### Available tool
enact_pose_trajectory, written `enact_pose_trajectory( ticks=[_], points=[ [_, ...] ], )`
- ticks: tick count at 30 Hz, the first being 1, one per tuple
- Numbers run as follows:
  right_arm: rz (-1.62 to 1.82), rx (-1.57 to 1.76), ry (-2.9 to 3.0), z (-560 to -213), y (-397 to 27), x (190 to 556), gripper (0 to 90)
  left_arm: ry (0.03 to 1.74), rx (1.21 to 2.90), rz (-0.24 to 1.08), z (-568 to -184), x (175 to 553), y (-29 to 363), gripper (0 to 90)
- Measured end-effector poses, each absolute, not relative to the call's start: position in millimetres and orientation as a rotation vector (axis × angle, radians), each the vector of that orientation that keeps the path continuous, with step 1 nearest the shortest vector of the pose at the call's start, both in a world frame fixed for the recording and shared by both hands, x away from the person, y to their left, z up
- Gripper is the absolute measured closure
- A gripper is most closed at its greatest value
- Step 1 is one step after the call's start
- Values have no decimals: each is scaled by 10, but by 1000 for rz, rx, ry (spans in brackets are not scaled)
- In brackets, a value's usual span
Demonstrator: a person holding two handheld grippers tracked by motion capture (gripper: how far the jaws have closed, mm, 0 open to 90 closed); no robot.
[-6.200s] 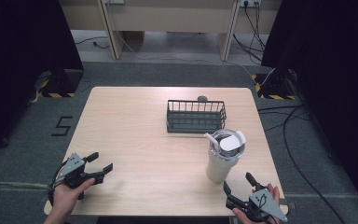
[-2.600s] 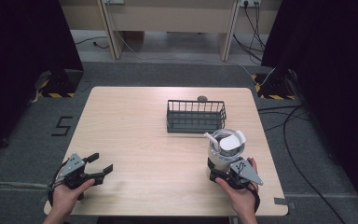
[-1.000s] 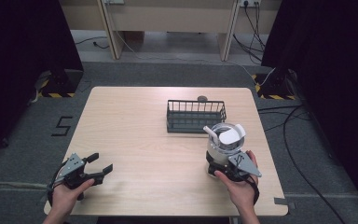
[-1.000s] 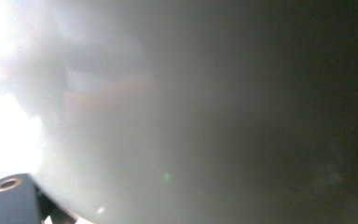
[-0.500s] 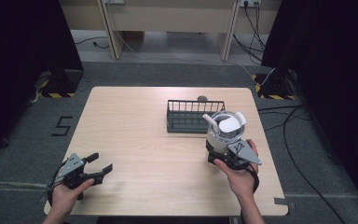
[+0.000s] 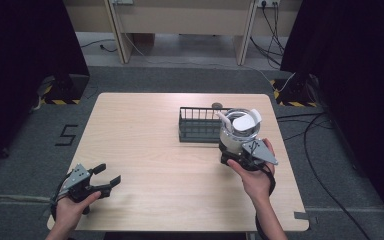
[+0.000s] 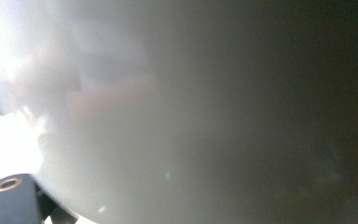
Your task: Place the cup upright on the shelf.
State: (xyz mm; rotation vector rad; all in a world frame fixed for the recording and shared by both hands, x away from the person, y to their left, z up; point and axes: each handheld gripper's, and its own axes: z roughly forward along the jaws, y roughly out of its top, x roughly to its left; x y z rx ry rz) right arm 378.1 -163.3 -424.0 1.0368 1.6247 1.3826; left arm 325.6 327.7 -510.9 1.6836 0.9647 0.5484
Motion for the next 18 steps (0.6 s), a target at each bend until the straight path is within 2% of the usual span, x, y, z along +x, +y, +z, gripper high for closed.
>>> enact_pose_trajectory(
  ticks=[18],
  points=[
    [1400,1009,1605,-3960,-1517,4151,109,965,1682,550,-5106,3260,3292,184]
  ],
)
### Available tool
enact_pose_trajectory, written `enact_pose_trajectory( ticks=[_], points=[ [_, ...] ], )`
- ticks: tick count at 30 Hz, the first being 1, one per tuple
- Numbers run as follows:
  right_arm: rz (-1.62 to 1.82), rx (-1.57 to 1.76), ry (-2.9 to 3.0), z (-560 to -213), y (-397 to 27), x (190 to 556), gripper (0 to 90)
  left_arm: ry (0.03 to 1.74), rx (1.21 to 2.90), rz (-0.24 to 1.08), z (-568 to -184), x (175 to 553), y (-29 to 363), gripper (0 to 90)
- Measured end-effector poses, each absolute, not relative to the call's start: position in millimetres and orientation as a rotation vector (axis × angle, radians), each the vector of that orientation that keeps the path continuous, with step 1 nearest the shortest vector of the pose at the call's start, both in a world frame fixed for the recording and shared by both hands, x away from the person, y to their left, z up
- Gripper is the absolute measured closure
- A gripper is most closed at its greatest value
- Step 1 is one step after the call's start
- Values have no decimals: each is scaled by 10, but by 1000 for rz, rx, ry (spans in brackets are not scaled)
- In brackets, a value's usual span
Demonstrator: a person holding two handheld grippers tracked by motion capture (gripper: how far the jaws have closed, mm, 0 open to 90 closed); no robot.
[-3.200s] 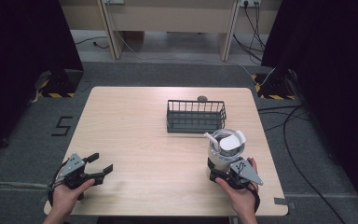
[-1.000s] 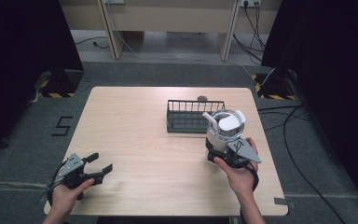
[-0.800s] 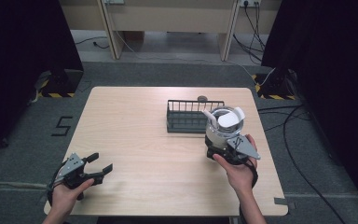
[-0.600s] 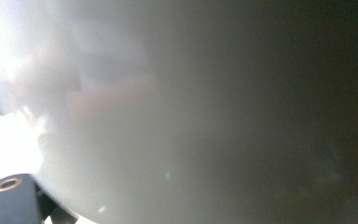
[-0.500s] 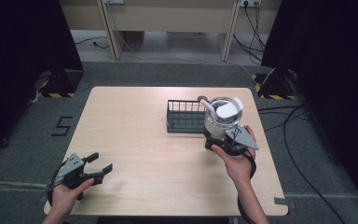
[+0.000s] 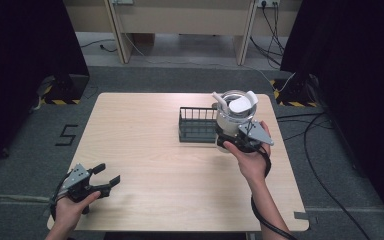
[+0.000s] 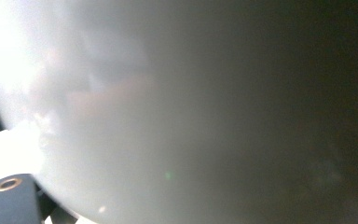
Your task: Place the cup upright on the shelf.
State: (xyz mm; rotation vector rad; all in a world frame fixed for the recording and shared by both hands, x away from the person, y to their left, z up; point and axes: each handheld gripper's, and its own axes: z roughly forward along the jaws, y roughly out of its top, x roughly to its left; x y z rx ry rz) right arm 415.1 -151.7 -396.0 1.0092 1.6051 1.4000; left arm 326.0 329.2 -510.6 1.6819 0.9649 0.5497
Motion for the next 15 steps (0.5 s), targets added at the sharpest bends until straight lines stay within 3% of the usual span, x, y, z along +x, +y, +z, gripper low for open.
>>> enact_pose_trajectory(
  ticks=[15],
  points=[
    [1405,1000,1583,-3744,-1398,4479,109,966,1676,550,-5104,3263,3298,184]
  ],
)
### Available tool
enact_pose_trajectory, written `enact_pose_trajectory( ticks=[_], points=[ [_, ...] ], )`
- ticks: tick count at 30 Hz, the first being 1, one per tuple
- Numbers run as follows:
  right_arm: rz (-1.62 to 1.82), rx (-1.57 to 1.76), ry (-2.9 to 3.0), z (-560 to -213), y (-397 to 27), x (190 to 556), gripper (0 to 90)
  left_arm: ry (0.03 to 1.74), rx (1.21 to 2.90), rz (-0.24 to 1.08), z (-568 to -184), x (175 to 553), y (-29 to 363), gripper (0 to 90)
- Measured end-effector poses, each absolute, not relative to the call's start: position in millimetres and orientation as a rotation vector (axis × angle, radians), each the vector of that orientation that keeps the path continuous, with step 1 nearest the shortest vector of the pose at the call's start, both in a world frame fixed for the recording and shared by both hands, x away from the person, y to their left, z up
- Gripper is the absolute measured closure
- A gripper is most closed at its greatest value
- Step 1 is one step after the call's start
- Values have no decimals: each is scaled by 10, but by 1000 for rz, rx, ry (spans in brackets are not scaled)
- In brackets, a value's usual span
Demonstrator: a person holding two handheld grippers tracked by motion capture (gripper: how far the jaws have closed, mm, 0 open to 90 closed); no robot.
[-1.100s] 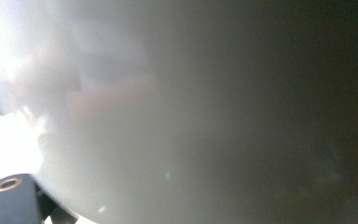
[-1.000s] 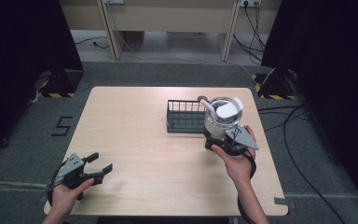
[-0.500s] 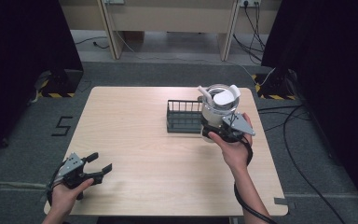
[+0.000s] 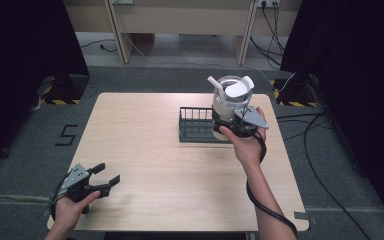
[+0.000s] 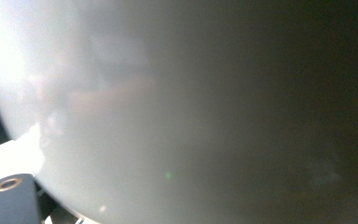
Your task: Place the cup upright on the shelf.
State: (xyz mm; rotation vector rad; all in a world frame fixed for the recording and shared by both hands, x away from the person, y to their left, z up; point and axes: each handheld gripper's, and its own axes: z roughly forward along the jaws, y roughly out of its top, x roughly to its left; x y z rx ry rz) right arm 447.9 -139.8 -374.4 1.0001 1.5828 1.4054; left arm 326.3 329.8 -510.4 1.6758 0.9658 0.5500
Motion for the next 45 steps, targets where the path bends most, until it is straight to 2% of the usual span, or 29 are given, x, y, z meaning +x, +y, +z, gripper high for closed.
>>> enact_pose_trajectory(
  ticks=[13,29,45],
  points=[
    [1395,1018,1579,-3672,-1312,4765,109,968,1673,549,-5105,3267,3301,184],
    [1382,1051,1592,-3749,-1170,5120,109,971,1671,548,-5111,3271,3313,184],
    [1353,1073,1601,-3844,-1138,5271,109,972,1672,547,-5113,3272,3314,184]
  ],
)
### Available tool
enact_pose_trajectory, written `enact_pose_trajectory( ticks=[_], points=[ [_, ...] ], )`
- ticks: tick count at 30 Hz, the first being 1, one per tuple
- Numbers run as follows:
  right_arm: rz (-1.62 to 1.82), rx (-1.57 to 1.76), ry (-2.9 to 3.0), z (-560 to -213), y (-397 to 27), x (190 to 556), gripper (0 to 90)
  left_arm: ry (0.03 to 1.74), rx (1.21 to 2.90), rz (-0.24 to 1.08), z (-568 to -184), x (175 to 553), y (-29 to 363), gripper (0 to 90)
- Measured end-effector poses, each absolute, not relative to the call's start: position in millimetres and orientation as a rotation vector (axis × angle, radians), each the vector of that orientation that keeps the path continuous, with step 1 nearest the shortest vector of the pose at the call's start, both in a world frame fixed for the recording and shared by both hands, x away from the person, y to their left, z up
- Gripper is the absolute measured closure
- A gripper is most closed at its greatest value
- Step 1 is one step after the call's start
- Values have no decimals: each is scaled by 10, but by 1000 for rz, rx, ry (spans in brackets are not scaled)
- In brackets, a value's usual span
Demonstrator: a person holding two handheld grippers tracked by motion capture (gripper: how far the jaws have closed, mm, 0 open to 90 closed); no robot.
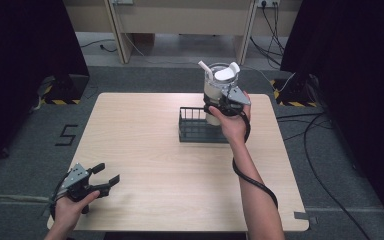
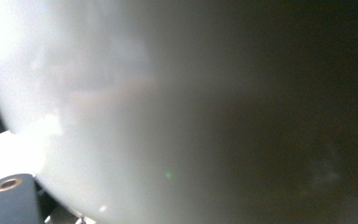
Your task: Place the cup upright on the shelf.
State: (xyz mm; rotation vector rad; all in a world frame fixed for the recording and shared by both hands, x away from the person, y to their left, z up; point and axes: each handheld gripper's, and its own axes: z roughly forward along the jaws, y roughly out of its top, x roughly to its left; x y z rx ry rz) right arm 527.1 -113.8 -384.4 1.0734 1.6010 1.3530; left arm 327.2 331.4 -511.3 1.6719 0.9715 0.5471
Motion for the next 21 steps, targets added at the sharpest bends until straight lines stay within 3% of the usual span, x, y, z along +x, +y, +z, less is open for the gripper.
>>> enact_pose_trajectory(
  ticks=[21],
  points=[
    [1331,1115,1620,-4015,-1114,5359,108,969,1672,545,-5114,3271,3309,184]
  ],
)
